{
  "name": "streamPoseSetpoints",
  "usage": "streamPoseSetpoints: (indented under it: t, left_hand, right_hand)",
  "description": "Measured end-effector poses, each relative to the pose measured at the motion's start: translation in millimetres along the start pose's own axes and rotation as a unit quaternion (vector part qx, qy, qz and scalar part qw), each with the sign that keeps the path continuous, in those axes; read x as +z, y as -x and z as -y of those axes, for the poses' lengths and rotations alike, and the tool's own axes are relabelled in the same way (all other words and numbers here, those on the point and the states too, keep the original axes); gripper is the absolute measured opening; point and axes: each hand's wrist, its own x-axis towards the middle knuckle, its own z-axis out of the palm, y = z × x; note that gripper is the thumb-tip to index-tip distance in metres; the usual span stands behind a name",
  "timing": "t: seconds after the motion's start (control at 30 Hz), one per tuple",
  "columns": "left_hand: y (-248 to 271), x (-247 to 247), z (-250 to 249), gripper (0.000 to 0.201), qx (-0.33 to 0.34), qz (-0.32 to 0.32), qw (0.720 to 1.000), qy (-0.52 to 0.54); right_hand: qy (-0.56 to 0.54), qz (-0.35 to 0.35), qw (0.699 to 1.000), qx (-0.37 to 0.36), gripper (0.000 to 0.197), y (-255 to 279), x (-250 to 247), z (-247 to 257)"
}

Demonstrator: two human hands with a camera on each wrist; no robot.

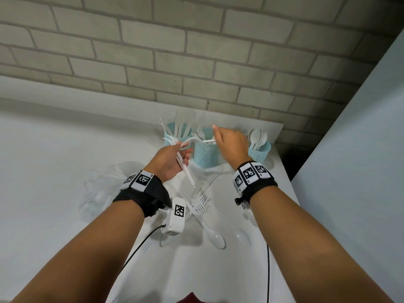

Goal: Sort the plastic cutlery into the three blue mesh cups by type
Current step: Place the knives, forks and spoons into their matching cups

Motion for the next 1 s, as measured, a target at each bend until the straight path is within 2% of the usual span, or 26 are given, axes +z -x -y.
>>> streamPoseSetpoints:
  t: [0.07, 0.13, 0.3, 0.4, 0.5, 0.57, 0.63, 0.7, 0.77, 0.87, 0.93, 1.0]
  left_hand:
    - [-2.1, -1.9, -0.4, 0.008, -0.004, -0.017, 1.0, 0.015]
    - [-1.8, 0.8, 1.9, 0.006, 0.003, -0.02, 0.999, 0.037]
    - [-0.5, 13.4, 10.6, 0.037, 0.03, -0.024, 0.995, 0.09]
    - [-3.0, 15.5, 10.5, 0.046, 0.033, -0.018, 0.991, 0.127]
    - [-3.4, 14.6, 10.7, 0.047, 0.031, -0.02, 0.994, 0.107]
    - [-3.2, 13.8, 13.4, 0.038, 0.031, -0.023, 0.996, 0.081]
    - [-4.4, 14.8, 16.4, 0.032, 0.033, -0.04, 0.997, 0.048]
    - [-5.2, 19.3, 19.3, 0.035, 0.036, -0.057, 0.998, -0.011]
    - [-5.1, 25.6, 22.4, 0.04, 0.027, -0.061, 0.993, -0.1]
    - [-2.6, 32.0, 25.3, 0.058, 0.002, -0.068, 0.975, -0.209]
    - [2.1, 31.2, 22.1, 0.06, 0.01, -0.047, 0.969, -0.244]
    - [9.4, 28.8, 16.5, 0.056, 0.025, -0.015, 0.962, -0.271]
  right_hand:
    - [0.012, 0.01, 0.998, 0.055, 0.053, 2.2, -3.2, -0.3]
    - [-0.019, 0.038, 0.997, 0.068, 0.055, 5.9, -4.1, 6.2]
    - [-0.083, 0.143, 0.985, 0.039, 0.05, 18.0, 11.8, 26.1]
    - [-0.109, 0.261, 0.959, -0.003, 0.041, 25.2, 14.8, 31.3]
    - [-0.104, 0.326, 0.939, -0.023, 0.038, 28.7, 15.1, 31.7]
    - [-0.11, 0.36, 0.926, -0.036, 0.04, 29.2, 10.9, 31.6]
    - [-0.107, 0.392, 0.912, -0.053, 0.03, 28.6, 7.7, 31.8]
    - [-0.084, 0.401, 0.91, -0.066, 0.025, 27.4, 6.4, 34.8]
    - [-0.074, 0.37, 0.924, -0.06, 0.032, 25.8, 10.4, 37.7]
    - [-0.054, 0.333, 0.94, -0.049, 0.023, 22.7, 17.2, 40.0]
    - [-0.058, 0.346, 0.936, -0.037, 0.013, 16.5, 15.7, 35.3]
    - [-0.125, 0.302, 0.945, -0.002, 0.017, 6.1, 5.3, 28.7]
